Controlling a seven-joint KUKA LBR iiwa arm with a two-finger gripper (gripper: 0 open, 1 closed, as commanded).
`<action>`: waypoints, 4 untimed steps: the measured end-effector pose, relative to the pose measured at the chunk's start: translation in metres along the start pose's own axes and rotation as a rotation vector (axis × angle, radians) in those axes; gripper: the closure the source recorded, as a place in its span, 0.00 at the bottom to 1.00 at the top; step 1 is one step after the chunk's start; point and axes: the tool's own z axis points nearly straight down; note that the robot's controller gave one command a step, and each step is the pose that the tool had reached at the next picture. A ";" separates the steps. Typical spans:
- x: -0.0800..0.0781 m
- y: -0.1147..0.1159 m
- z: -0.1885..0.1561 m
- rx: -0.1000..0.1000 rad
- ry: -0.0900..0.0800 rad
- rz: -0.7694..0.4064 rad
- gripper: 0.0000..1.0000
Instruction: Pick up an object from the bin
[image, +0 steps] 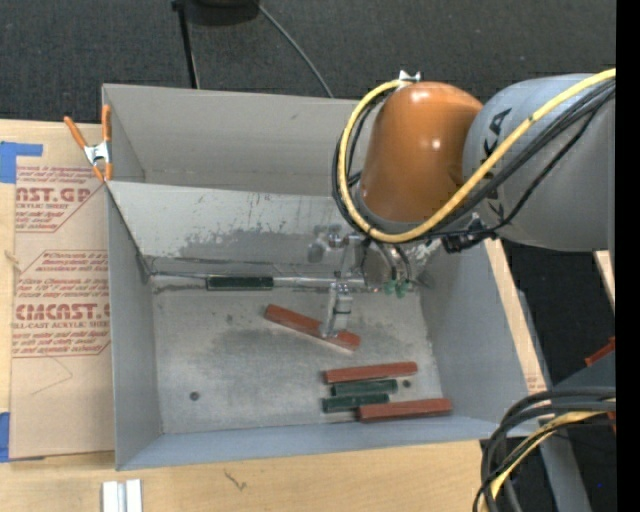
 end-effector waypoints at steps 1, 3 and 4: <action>0.010 -0.004 0.071 0.000 0.009 -0.056 0.00; 0.017 -0.029 0.134 0.004 0.014 0.357 0.00; 0.017 -0.029 0.134 0.004 0.014 0.357 1.00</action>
Offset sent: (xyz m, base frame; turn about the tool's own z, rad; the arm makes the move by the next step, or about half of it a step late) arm -0.0156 -0.0294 -0.1339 0.3581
